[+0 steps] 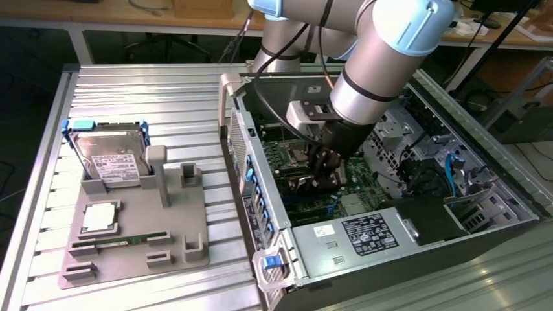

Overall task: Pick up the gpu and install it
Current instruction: 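Insert the gpu into the slot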

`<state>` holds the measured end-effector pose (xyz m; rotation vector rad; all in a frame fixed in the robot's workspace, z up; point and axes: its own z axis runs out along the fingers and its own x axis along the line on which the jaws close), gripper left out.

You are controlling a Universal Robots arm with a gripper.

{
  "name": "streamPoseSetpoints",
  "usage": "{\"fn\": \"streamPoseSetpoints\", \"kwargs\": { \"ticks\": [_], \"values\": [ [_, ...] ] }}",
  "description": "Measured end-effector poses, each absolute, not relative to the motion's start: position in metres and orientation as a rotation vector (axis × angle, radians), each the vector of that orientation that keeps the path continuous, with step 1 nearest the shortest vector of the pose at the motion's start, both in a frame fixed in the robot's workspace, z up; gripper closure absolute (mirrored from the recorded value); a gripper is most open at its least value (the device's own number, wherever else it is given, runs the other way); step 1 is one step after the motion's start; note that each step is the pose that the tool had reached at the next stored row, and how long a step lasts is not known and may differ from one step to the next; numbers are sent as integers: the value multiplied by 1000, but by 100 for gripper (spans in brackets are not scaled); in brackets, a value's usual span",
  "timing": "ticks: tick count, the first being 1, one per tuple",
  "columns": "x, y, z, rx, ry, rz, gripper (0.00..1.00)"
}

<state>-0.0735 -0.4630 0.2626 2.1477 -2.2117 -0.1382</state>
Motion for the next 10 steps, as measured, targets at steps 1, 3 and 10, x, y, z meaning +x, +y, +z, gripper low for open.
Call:
{"fn": "streamPoseSetpoints", "kwargs": {
  "ticks": [1,3,10],
  "values": [
    [-74,-463,262,2148,-2212,-139,73],
    [-74,-463,262,2147,-2212,-138,73],
    [-74,-463,260,2147,-2212,-138,73]
  ]
}}
